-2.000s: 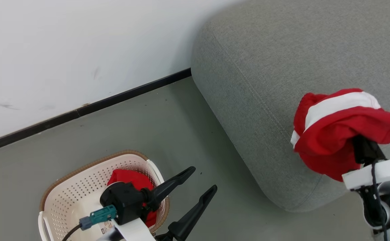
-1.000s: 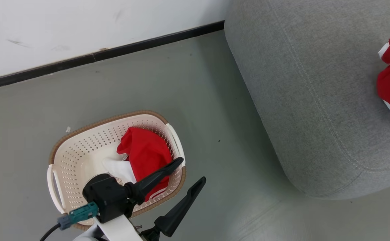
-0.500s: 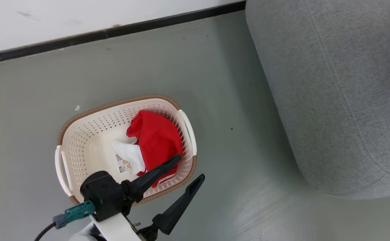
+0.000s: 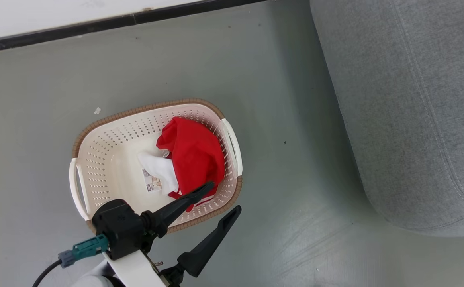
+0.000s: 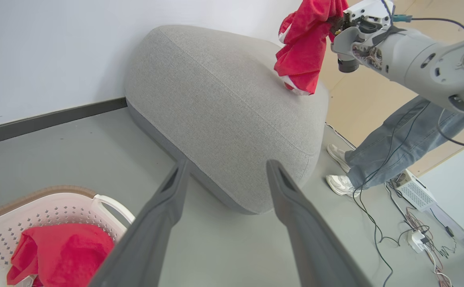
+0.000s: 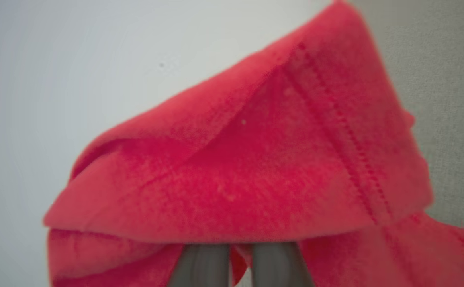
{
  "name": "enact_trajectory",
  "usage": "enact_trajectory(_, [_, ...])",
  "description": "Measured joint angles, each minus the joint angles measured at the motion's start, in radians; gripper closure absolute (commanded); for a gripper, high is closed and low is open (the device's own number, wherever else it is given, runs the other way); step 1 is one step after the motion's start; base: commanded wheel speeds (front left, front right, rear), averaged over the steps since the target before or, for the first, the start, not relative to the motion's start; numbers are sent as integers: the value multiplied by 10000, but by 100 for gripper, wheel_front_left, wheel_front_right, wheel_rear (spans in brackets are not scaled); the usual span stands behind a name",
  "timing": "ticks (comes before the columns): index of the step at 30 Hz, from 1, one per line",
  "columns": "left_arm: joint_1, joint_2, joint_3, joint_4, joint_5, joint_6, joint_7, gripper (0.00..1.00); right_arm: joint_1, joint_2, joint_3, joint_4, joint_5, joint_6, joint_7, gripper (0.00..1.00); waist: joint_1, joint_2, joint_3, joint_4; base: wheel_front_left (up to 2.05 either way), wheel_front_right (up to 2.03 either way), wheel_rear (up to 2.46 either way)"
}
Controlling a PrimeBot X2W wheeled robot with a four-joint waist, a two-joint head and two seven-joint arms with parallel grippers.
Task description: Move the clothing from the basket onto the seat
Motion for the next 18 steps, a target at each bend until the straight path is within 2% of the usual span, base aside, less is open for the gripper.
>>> enact_trajectory(10, [0,313,169,-171,-96,-8,176,0,80,608,-458,706,-79,0,-140,100,0,0,552,63,0,0,0])
enact_trajectory(18, [-124,560,443,-376,-94,-6,213,0,80,1220,-280,700,-81,2,-543,100,0,0,1019,-1,0,0,0])
